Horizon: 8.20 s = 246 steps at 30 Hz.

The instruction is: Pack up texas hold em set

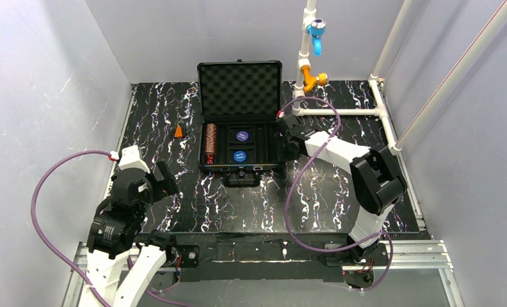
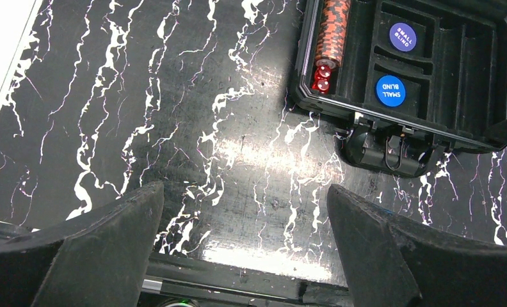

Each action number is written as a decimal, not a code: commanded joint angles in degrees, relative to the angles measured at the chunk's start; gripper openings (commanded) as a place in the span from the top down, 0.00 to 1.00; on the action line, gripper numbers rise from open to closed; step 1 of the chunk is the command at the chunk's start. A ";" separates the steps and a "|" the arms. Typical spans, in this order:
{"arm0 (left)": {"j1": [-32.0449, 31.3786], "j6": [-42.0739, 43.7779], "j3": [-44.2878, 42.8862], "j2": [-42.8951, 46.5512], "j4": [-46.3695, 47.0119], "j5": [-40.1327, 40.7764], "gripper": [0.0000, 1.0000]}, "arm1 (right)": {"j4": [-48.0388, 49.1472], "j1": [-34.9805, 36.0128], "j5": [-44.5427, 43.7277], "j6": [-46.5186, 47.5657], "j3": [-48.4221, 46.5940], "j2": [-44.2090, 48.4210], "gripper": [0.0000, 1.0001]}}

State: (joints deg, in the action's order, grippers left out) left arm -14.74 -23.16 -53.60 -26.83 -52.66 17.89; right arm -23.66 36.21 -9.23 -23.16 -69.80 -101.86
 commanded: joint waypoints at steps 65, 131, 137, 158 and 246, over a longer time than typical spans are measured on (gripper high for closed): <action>0.24 0.53 0.43 -0.29 0.65 -0.75 0.01 | 2.85 1.69 -17.35 6.93 -21.24 -0.49 0.36; 0.25 0.57 -7.74 -10.58 4.74 -2.98 0.01 | 39.41 9.23 -21.49 20.77 21.13 21.63 0.99; 0.28 0.29 -11.72 -15.18 7.98 -5.07 0.01 | 48.31 16.67 -32.40 22.97 29.36 24.90 0.99; 0.24 0.40 -24.86 -27.63 8.38 -12.18 0.01 | 75.44 36.30 -60.67 45.72 39.39 13.52 0.99; 0.47 -24.43 12.86 -35.83 12.31 -20.91 0.20 | 5.99 28.31 -14.76 -15.24 24.44 23.90 0.02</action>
State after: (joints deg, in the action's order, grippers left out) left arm -13.52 -47.51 -44.27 -54.17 -48.90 6.92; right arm -15.33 67.92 -24.73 -42.98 -47.66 -74.96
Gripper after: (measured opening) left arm 0.837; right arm 0.982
